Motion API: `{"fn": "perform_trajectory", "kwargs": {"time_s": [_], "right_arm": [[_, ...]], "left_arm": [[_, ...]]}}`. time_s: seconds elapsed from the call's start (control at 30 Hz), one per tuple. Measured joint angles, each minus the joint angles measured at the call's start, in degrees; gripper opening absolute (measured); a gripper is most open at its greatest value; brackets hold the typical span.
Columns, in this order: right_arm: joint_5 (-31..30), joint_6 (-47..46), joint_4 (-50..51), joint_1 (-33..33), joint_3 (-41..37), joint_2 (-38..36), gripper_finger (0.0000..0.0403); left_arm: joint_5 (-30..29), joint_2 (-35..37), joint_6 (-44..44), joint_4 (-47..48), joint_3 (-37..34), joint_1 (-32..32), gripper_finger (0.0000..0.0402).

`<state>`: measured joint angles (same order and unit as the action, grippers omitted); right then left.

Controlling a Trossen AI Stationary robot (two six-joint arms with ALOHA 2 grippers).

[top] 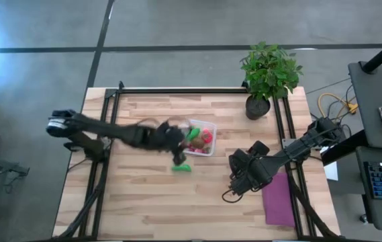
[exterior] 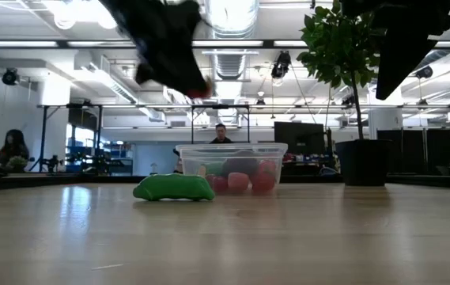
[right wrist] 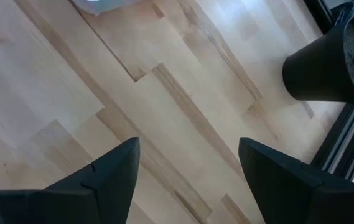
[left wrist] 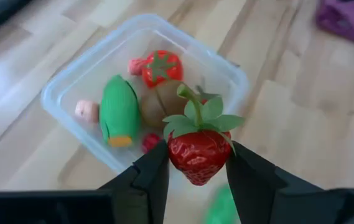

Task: Pick and placing Produce into tupperware
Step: Put the red strawberry into the transparent bin, then put the green peas into the transparent bin

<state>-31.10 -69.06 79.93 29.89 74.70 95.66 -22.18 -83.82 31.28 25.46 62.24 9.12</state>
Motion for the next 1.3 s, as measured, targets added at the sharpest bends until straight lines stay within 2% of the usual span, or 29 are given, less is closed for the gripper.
{"fn": "perform_trajectory", "kwargs": {"time_s": [0.07, 0.23, 0.4, 0.53, 0.67, 0.77, 0.87, 1.13, 1.3], "right_arm": [[0.06, -0.75, 0.01, 0.0, 0.0, 0.0, 0.0265], [1.08, -2.39, 0.02, 0.23, 0.0, 0.0, 0.0265], [1.1, -4.2, 0.03, 0.81, 0.0, 0.0, 0.0265], [1.09, -3.26, 0.05, 0.87, 0.0, 0.0, 0.0265], [1.08, -0.79, 0.14, 0.85, 0.0, 0.0, 0.0265], [1.08, 0.46, 0.21, 0.85, -0.04, 0.0, 0.0265], [0.93, 0.55, 0.21, 0.85, -0.13, 0.0, 0.0265], [0.83, 0.52, 0.16, 0.85, -0.26, 0.0, 0.0265], [1.13, -0.24, 0.05, 0.99, -0.26, 0.0, 0.0265]], "left_arm": [[6.45, -1.94, -4.82, -2.07, 0.0, -5.83, 0.0124], [12.91, -6.5, -7.69, -1.78, 0.0, -12.63, 0.0175], [14.24, -7.53, -8.15, -1.9, 0.0, -12.77, 0.025], [18.64, -4.33, -9.72, -1.92, 0.0, -10.62, 0.0279], [23.98, 0.7, -15.51, 0.72, 0.08, -4.73, 0.0276], [23.98, 1.08, -19.71, 3.2, -0.94, 0.89, 0.0261], [22.16, -1.73, -20.21, 2.1, -1.69, 4.65, 0.0242], [15.49, -9.31, -19.59, 1.45, -0.82, 5.08, 0.0215], [15.24, -12.5, -19.58, 2.12, -0.79, 5.1, 0.0215]]}}
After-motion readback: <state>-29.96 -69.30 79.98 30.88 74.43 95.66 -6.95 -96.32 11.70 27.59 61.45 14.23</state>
